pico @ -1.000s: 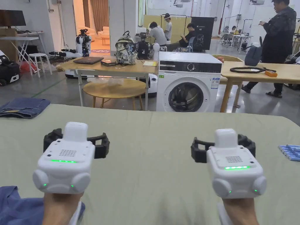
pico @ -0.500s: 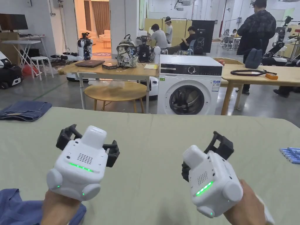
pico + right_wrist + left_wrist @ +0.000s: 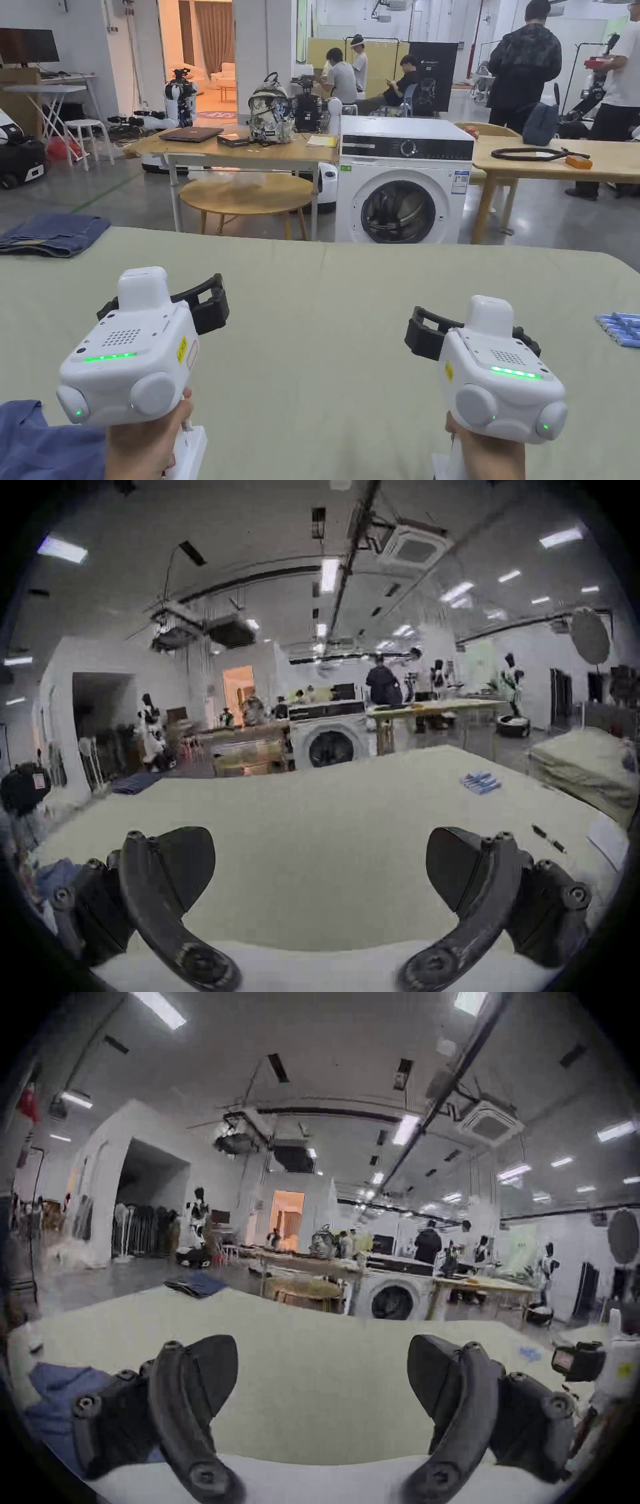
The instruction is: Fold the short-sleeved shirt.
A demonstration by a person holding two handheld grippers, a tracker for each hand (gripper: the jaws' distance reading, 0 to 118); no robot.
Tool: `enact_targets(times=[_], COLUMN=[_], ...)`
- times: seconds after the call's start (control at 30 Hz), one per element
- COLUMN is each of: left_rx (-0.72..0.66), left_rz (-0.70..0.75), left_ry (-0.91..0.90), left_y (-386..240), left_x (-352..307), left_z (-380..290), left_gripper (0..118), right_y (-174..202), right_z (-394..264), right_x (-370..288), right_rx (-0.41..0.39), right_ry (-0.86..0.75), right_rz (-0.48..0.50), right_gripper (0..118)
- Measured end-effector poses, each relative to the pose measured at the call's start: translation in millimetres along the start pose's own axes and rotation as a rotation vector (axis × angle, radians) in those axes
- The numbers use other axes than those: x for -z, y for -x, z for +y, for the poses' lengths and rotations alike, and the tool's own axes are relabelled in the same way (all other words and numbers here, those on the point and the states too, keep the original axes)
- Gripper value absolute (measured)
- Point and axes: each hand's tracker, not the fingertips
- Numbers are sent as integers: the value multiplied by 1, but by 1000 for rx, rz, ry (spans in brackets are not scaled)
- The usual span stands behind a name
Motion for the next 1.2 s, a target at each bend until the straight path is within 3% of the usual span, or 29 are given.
enact_targets(times=[0.23,0.47,0.53,0.57,0.6,0.67,0.7,0.8,1.2], left_rx=[130,156,169,178,183,196,196,164,146], left_rz=[0,50,56,57,69,85,99,64,54], left_ry=[26,30,13,4,-4,-12,-18,-9,25], left_y=[-17,-15,-16,-26,-30,-33,-31,-27,-19], left_x=[-7,1,-1,-21,-27,-30,-27,-27,-11], left_z=[3,-1,-4,-3,-2,-1,0,4,-5], left_gripper=[102,102,97,88,66,25,13,1,0], right_y=[9,18,18,19,20,24,25,23,21], right_z=[-1,-6,-9,-10,-11,-11,-11,-10,-12], right_x=[1,-8,-8,-9,-10,-16,-19,-21,-12], right_rx=[-168,-204,-210,-208,-202,-199,-191,-163,-182], right_ry=[-18,-27,-24,-22,-25,-41,-40,-45,-43], right_rz=[-17,-7,-3,1,4,-25,-26,-19,-19], right_gripper=[118,118,118,113,94,35,6,0,0])
